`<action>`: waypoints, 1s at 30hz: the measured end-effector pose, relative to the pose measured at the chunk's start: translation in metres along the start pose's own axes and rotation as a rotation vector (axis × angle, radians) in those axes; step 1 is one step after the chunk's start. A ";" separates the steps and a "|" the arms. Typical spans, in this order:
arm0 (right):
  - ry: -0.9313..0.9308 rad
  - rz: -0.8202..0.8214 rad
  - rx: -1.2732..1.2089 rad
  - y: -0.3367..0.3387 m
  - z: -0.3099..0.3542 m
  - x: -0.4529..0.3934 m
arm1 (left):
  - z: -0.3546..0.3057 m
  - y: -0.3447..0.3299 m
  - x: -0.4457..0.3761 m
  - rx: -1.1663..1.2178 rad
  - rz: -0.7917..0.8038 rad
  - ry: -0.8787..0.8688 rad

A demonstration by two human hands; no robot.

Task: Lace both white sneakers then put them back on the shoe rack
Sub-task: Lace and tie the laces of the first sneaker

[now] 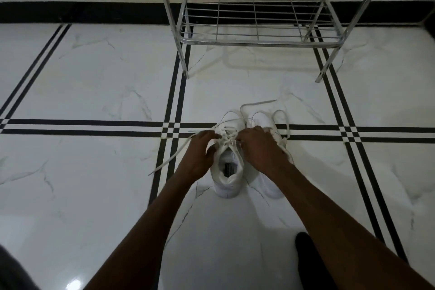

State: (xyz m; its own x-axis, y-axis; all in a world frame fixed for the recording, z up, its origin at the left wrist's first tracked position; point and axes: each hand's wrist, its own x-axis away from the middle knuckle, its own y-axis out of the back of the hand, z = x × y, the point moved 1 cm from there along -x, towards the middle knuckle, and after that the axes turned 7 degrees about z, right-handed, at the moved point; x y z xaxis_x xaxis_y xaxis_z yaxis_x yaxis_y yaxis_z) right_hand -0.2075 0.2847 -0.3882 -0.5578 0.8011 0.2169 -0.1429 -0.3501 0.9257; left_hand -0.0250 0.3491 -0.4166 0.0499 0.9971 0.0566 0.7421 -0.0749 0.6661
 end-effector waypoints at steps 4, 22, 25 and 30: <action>-0.084 0.078 0.206 -0.001 -0.002 -0.007 | -0.001 -0.004 -0.003 0.027 -0.007 0.053; -0.117 0.043 0.270 -0.005 0.009 0.008 | -0.003 0.013 0.019 -0.450 0.018 0.364; -0.073 0.059 0.143 0.000 0.012 0.006 | 0.001 0.018 0.021 -0.385 0.040 0.308; -0.048 0.064 -0.102 0.004 0.019 0.007 | 0.001 0.013 0.024 -0.151 0.028 0.152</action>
State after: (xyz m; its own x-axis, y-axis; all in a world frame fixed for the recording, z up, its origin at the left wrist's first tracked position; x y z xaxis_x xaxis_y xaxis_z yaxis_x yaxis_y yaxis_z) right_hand -0.1967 0.2984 -0.3766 -0.5287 0.7973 0.2912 -0.1925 -0.4467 0.8737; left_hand -0.0135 0.3720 -0.4074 -0.0406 0.9827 0.1808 0.6329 -0.1147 0.7657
